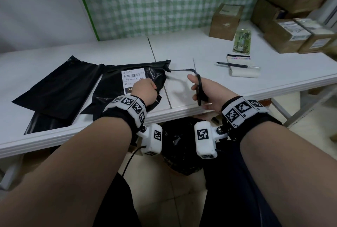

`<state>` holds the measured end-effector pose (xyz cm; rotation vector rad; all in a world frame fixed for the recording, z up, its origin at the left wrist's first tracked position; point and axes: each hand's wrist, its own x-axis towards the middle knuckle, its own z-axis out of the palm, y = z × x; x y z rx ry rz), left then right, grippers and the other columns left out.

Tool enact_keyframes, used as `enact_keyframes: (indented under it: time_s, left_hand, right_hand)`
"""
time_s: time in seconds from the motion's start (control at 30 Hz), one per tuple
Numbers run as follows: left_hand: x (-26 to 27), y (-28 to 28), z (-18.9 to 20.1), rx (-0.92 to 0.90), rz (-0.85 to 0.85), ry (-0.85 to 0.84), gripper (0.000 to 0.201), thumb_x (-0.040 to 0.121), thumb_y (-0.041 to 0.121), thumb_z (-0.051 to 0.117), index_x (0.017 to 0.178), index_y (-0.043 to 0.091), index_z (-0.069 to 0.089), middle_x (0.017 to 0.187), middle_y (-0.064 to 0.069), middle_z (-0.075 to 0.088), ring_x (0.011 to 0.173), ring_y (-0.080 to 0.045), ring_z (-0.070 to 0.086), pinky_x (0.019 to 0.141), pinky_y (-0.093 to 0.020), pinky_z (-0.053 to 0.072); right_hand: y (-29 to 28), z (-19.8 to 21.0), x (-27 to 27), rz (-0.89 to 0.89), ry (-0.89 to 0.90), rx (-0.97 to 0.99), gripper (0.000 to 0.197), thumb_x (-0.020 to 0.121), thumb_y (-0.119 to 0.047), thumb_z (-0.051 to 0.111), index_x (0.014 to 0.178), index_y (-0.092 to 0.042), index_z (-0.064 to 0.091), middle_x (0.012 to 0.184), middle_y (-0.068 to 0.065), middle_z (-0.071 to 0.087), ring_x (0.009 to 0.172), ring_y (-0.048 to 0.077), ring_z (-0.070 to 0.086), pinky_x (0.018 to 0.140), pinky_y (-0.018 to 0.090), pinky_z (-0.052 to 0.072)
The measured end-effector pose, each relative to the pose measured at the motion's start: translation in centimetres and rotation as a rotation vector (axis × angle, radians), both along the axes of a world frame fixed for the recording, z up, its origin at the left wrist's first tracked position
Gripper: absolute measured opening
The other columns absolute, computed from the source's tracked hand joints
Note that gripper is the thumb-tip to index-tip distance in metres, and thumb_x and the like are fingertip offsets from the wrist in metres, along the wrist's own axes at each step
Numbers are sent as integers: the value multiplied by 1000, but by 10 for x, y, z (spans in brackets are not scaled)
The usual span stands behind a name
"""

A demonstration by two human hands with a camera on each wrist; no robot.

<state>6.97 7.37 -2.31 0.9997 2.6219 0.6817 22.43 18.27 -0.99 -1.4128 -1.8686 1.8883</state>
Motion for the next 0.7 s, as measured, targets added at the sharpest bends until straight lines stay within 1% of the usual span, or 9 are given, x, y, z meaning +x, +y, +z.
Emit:
enact_keyframes:
  time_s: [0.1, 0.2, 0.27, 0.33, 0.43, 0.5, 0.57, 0.63, 0.7]
  left_hand:
    - [-2, 3, 1, -60, 4, 29, 35, 87, -3, 42, 114, 6, 61, 122, -13, 60, 115, -30, 54, 93, -32, 43]
    - [-6, 7, 0, -120, 6, 62, 33, 86, -3, 42, 112, 0, 62, 118, -16, 62, 111, -32, 56, 91, -34, 45]
    - [-9, 9, -2, -156, 11, 80, 33, 87, -3, 41, 114, -1, 60, 119, -17, 62, 112, -33, 56, 93, -35, 46]
    - [-14, 11, -3, -183, 18, 95, 33, 87, -2, 42, 115, -1, 60, 120, -17, 61, 113, -33, 55, 95, -36, 47]
    - [-20, 14, -4, -208, 28, 97, 32, 88, -1, 42, 115, 0, 59, 120, -17, 61, 112, -32, 56, 95, -36, 47]
    - [-23, 16, -5, -220, 33, 97, 32, 88, 0, 42, 115, 0, 60, 119, -17, 61, 112, -32, 56, 95, -36, 47]
    - [-26, 19, -6, -222, 46, 99, 32, 87, 0, 43, 114, 0, 60, 118, -16, 62, 111, -32, 57, 94, -35, 47]
    - [-28, 21, -6, -227, 60, 99, 31, 87, 0, 43, 113, 1, 60, 117, -15, 62, 110, -31, 57, 93, -34, 47]
    - [-30, 23, -6, -241, 65, 91, 32, 87, 1, 44, 115, 2, 60, 119, -15, 62, 111, -31, 57, 93, -34, 46]
  right_hand:
    - [7, 3, 2, -126, 77, 17, 42, 79, -62, 57, 92, -22, 53, 77, 1, 57, 59, 13, 37, 56, 23, 33]
    - [13, 4, -1, -224, 119, 51, 55, 78, -62, 58, 113, -20, 51, 85, 3, 59, 62, 15, 41, 58, 26, 36]
    - [15, 3, -3, -279, 135, 71, 63, 77, -63, 58, 122, -21, 49, 92, 4, 60, 66, 15, 44, 61, 27, 38]
    - [18, 2, -6, -324, 156, 73, 67, 76, -62, 59, 125, -19, 47, 94, 4, 59, 67, 15, 45, 61, 29, 37]
    - [21, -1, -11, -385, 194, 58, 67, 75, -58, 63, 124, -19, 41, 95, 3, 57, 72, 15, 46, 64, 28, 36]
    - [23, -4, -14, -428, 217, 52, 71, 71, -57, 66, 126, -23, 36, 105, 5, 56, 83, 18, 47, 73, 29, 36]
    - [26, -6, -16, -483, 232, 47, 72, 71, -55, 67, 127, -24, 33, 110, 6, 53, 87, 19, 46, 74, 30, 36]
    - [30, -6, -15, -557, 246, 41, 69, 74, -49, 66, 128, -23, 31, 105, 4, 52, 80, 17, 47, 70, 31, 36]
    - [35, -7, -12, -586, 216, 84, 69, 77, -41, 67, 129, -16, 29, 97, 1, 48, 77, 16, 46, 73, 34, 37]
